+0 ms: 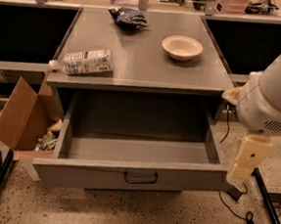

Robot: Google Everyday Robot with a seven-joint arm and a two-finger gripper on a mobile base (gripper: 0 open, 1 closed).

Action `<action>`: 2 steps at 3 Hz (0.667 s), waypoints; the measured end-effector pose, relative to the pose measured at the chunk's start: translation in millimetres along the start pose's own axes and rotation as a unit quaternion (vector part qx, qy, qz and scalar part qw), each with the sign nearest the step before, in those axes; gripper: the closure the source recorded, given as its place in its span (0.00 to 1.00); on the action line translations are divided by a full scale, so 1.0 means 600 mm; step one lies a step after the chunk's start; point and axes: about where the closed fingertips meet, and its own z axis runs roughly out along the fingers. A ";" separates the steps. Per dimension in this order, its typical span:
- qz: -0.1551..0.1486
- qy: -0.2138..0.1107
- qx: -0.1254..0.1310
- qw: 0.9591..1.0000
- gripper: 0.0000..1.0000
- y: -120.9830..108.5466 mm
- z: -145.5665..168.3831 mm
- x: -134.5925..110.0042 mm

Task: Close top drawer

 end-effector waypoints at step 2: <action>-0.023 0.011 -0.057 0.998 0.00 0.089 0.123 0.005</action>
Offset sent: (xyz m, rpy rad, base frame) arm -0.0183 0.0135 -0.0521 -0.0058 0.0552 0.0468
